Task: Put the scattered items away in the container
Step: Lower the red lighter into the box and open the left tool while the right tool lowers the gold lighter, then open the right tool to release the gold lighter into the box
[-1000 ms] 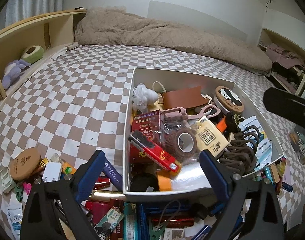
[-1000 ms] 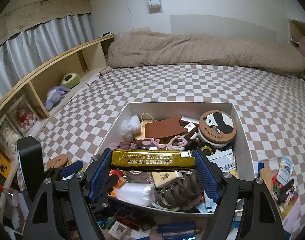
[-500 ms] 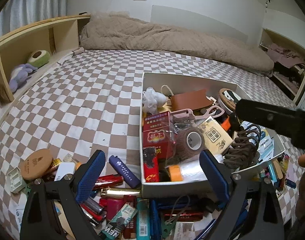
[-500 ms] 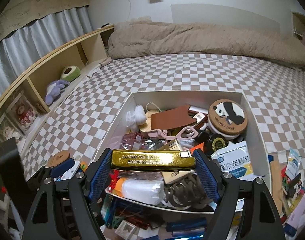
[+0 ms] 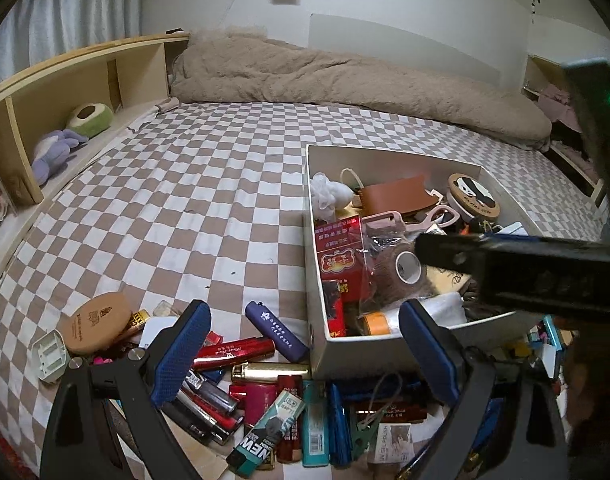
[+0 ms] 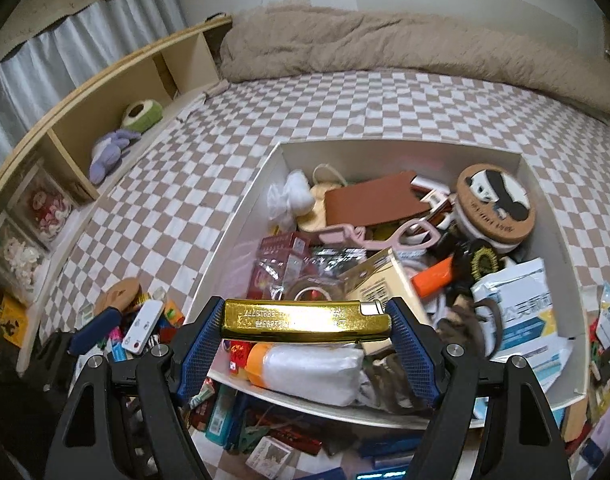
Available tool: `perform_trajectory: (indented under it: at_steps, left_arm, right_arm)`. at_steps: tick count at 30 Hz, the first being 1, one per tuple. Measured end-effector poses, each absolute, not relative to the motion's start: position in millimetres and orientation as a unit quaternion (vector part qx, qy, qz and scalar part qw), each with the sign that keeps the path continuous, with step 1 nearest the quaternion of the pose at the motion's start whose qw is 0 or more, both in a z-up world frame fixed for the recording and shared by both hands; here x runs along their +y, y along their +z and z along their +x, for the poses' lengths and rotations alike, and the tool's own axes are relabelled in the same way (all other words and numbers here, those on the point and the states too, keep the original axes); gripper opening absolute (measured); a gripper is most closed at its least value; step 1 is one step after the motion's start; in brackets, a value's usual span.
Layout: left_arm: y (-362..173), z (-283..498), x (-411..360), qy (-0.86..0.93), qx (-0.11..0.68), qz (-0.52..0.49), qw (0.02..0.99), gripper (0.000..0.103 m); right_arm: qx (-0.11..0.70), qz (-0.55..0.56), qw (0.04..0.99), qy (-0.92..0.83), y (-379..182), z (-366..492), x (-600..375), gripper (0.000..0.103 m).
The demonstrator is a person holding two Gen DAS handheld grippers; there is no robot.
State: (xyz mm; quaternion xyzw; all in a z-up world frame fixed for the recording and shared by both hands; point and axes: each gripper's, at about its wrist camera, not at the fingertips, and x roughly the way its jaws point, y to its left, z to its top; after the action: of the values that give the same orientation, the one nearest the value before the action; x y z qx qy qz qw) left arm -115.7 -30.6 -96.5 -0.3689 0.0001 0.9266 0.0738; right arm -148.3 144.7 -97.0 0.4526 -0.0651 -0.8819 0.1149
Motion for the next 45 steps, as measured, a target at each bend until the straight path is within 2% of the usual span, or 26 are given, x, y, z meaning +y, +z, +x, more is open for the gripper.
perform_trajectory:
  at_steps: [14,23,45]
  left_arm:
    - [-99.5,-108.6,-27.2,0.925,0.004,-0.371,0.089,0.096]
    - [-97.1,-108.4,-34.8,0.925,-0.008,-0.369,0.088,0.096]
    - [-99.3,-105.8,-37.1,0.923,-0.011,-0.371,0.096,0.096]
  right_arm:
    - [-0.069,0.498,0.101,-0.858,-111.1,-158.7,124.6,0.081]
    - [-0.039,0.516,0.089,-0.851,-112.9,-161.2,118.2,0.081]
    - [-0.028,0.511,0.063,-0.857,-102.5,-155.6,122.9,0.083]
